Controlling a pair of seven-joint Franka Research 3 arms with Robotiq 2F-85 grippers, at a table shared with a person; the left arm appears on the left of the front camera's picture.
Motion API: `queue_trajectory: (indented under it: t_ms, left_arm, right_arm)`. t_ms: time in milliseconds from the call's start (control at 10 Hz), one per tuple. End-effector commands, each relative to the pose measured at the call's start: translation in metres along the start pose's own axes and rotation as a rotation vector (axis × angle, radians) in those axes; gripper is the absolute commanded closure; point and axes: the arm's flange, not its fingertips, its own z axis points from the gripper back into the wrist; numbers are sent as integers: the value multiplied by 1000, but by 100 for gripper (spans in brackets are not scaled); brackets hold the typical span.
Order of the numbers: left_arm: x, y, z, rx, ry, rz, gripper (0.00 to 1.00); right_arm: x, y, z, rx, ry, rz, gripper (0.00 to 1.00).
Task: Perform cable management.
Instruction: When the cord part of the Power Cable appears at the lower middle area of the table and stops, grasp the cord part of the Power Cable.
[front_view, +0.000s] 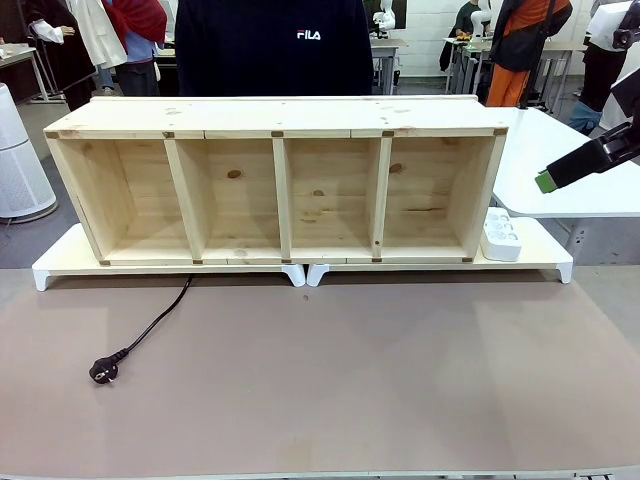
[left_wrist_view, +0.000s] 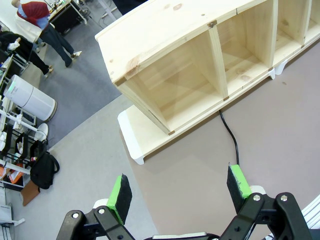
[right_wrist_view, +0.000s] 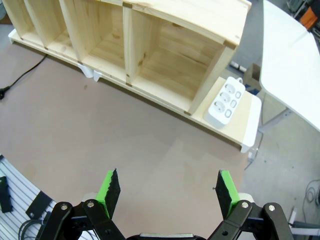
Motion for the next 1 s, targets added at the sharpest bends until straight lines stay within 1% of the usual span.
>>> queue_trajectory:
  t_ms: [0, 200, 300, 500, 600, 700, 900]
  left_arm:
    - [0, 0, 1, 2, -2, -1, 0]
    - [0, 0, 1, 2, -2, -1, 0]
    - [0, 0, 1, 2, -2, -1, 0]
    - [0, 0, 1, 2, -2, -1, 0]
    - [0, 0, 1, 2, -2, -1, 0]
    - [0, 0, 1, 2, -2, -1, 0]
    - [0, 0, 1, 2, -2, -1, 0]
  right_arm:
    - [0, 0, -1, 0, 3, -1, 0]
    - [0, 0, 0, 0, 0, 0, 0]
    - [7, 9, -3, -29, 5, 7, 0]
    - [17, 27, -5, -44, 23, -1, 0]
    - [23, 35, -8, -78, 49, -48, 0]
    - [28, 44, -12, -70, 64, -47, 0]
    - [43, 69, -18, -21, 80, 29, 0]
